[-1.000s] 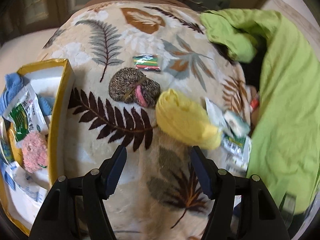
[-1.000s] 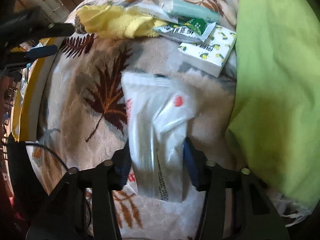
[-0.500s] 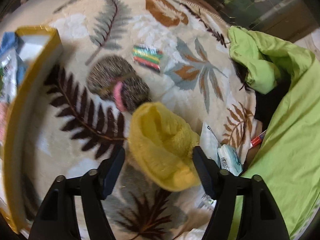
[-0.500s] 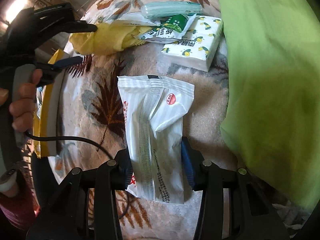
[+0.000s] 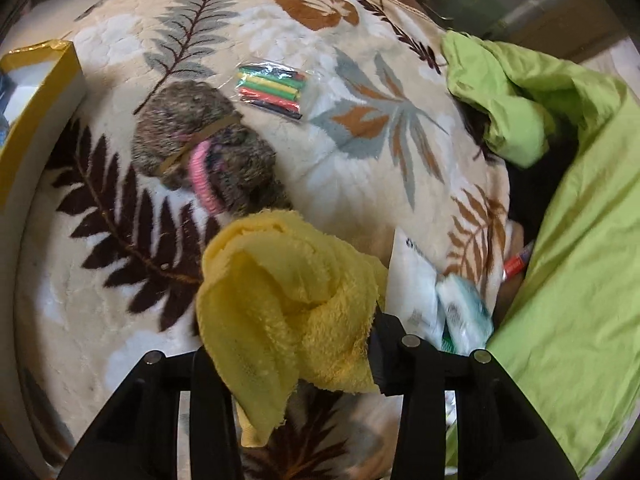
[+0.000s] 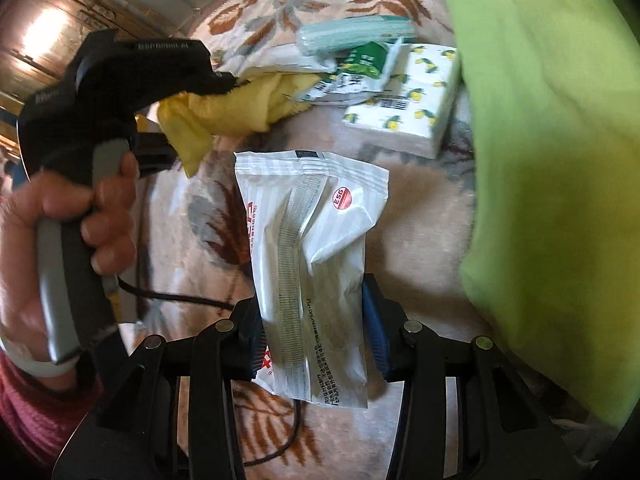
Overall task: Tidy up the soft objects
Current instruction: 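Carry the yellow towel and white packet into the white box, open both grippers, then move both grippers toward the brown knit hedgehog plush and blue tissue pack, then grasp the brown knit hedgehog with the left gripper while the right gripper grasps the blue tissue pack, then carry the hedgehog and tissue pack into the white box, open both grippers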
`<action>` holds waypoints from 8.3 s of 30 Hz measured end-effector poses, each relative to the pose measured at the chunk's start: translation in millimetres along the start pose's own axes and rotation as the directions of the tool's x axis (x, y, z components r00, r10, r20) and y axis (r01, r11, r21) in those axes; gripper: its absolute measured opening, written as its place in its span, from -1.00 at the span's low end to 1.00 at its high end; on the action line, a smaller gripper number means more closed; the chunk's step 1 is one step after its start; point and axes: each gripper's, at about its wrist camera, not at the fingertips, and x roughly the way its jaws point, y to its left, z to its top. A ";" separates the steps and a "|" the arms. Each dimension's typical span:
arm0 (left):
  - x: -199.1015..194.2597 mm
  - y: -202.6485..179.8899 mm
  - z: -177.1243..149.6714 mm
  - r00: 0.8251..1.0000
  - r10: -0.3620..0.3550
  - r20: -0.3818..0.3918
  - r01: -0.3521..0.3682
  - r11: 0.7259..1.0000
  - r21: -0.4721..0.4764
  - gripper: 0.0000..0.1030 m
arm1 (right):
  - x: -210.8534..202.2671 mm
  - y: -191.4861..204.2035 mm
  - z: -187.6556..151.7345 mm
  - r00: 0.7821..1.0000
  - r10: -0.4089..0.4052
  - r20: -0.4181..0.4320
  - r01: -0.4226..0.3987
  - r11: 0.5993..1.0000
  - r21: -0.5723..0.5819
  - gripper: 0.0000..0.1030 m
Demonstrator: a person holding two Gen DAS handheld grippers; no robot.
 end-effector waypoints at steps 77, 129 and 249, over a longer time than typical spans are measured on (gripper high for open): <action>-155.4 228.1 54.0 0.921 0.351 0.167 -0.370 0.923 0.103 0.26 | 157.2 322.9 97.3 0.995 -0.004 -0.103 -0.038 0.916 -0.399 -0.16; -65.6 14.3 28.3 0.964 0.112 0.240 -0.239 0.760 0.604 0.34 | -23.3 76.5 87.2 0.991 -0.015 0.136 0.018 1.000 -0.019 0.13; -195.8 190.2 -5.6 0.922 0.277 0.270 -0.338 0.916 0.216 0.10 | 43.0 344.5 78.6 0.988 0.147 0.045 -0.080 0.745 -0.662 -0.69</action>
